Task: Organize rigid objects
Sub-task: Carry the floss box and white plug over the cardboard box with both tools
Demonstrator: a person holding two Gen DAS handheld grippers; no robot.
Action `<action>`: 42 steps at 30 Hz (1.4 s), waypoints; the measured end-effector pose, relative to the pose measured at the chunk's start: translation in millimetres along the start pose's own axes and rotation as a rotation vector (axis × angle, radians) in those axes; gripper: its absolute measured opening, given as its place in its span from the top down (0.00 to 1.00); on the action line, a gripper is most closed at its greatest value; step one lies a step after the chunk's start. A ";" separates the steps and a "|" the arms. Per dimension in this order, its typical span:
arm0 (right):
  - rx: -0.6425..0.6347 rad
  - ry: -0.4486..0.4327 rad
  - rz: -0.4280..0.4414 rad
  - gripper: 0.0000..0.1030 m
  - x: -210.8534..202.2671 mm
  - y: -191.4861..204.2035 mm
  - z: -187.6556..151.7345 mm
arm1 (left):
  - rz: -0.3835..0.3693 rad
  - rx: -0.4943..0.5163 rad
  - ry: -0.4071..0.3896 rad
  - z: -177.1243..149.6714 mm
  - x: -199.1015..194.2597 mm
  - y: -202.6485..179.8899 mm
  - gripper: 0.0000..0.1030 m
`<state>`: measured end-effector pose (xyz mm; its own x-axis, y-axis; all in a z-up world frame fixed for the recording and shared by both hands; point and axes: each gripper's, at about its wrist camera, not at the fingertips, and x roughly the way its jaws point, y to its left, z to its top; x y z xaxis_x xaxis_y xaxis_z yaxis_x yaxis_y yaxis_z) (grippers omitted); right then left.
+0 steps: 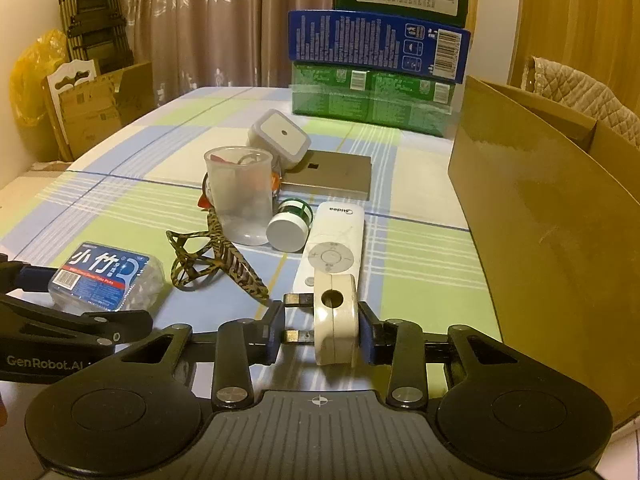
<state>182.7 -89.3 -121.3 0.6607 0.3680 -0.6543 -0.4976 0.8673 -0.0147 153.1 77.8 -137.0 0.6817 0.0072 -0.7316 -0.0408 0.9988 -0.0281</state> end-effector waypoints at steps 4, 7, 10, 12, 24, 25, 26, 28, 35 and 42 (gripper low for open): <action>0.007 0.007 -0.004 0.67 -4.9 -2.1 -2.1 | 0.010 0.007 -0.008 0.0 0.1 -1.5 0.15; 0.019 0.008 -0.011 0.67 -10.7 -4.7 -3.6 | 0.012 0.005 -0.013 -0.1 0.6 -2.1 0.15; 0.028 0.009 -0.018 0.67 -16.7 -6.6 -5.4 | 0.018 0.003 -0.023 0.2 0.5 -3.0 0.16; 0.036 0.014 -0.019 0.67 -19.4 -7.8 -6.6 | 0.025 0.007 -0.033 0.7 0.5 -4.1 0.16; 0.041 0.003 -0.026 0.67 -32.5 -9.2 -4.5 | 0.031 -0.039 -0.045 2.4 -2.5 1.2 0.18; 0.041 -0.001 -0.027 0.67 -34.7 -9.1 -3.3 | 0.028 -0.037 -0.045 3.0 -4.2 1.6 0.18; 0.039 -0.005 -0.027 0.67 -36.7 -9.3 -2.3 | 0.037 -0.047 -0.047 3.4 -5.8 1.3 0.18; 0.038 -0.010 -0.027 0.67 -40.6 -9.1 0.0 | 0.031 -0.039 -0.050 4.1 -9.0 0.1 0.18; 0.042 -0.031 -0.032 0.67 -57.8 -7.9 6.3 | 0.015 -0.041 -0.075 9.9 -24.2 -1.1 0.18; 0.049 -0.086 -0.034 0.67 -86.0 -8.6 24.9 | -0.004 -0.052 -0.106 26.6 -53.1 -6.5 0.18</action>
<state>144.2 -120.0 -46.1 0.7237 0.3638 -0.5864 -0.4476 0.8942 0.0024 136.6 72.2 -79.9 0.7551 0.0113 -0.6555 -0.0740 0.9949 -0.0682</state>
